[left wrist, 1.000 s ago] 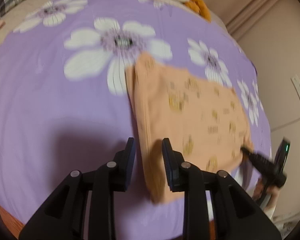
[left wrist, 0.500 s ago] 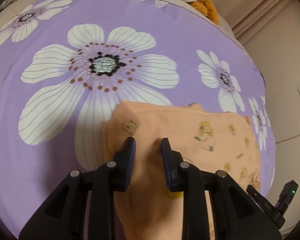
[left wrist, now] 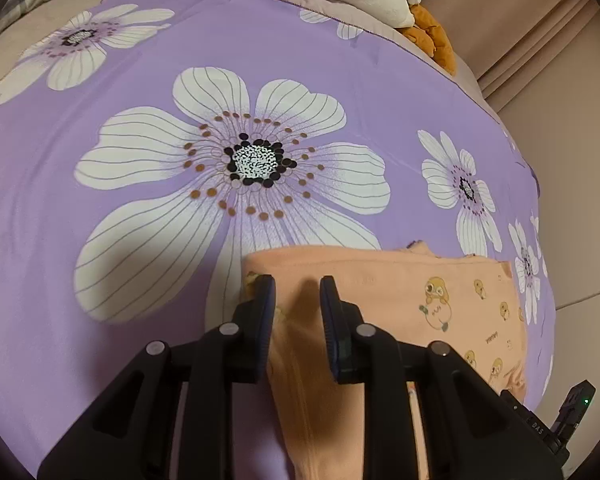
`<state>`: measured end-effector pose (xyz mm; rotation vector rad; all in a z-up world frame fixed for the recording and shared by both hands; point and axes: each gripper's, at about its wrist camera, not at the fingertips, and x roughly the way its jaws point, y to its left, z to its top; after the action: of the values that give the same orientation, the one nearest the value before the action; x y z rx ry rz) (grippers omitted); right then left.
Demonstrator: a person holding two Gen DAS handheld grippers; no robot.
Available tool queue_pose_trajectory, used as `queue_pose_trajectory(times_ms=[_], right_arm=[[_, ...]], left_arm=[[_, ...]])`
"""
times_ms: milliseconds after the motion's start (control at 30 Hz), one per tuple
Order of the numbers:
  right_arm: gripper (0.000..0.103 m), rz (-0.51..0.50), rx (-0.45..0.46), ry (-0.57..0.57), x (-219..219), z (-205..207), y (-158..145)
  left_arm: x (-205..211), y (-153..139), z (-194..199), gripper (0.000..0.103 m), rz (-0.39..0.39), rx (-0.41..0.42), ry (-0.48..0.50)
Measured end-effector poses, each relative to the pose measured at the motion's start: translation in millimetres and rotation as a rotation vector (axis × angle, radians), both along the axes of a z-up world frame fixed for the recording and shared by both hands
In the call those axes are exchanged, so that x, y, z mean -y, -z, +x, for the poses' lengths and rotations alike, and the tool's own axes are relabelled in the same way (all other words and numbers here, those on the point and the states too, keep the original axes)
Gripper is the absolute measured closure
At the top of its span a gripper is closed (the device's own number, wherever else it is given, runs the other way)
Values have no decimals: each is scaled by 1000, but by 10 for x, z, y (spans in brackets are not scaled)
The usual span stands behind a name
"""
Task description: Fold small clothes
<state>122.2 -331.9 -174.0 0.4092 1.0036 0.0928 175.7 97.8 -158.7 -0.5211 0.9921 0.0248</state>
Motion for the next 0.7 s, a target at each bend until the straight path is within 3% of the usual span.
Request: queue_pose_trajectory(times_ms=[167,433,533,700], right_arm=[[92,-1,1,6,3,-1,3],[92,23,7,16,37,-19,7],[85,48,12,22,59,-59,-15],[69,58,17,34,99,-145,-77]], left_arm=[[139,-266,-280,62,56,49,42],[682,-487,-898,56,-53,97,175],[990,-417,-1037,57,-94,71,248],[1382,-258,-1098,58,-75,33,330]])
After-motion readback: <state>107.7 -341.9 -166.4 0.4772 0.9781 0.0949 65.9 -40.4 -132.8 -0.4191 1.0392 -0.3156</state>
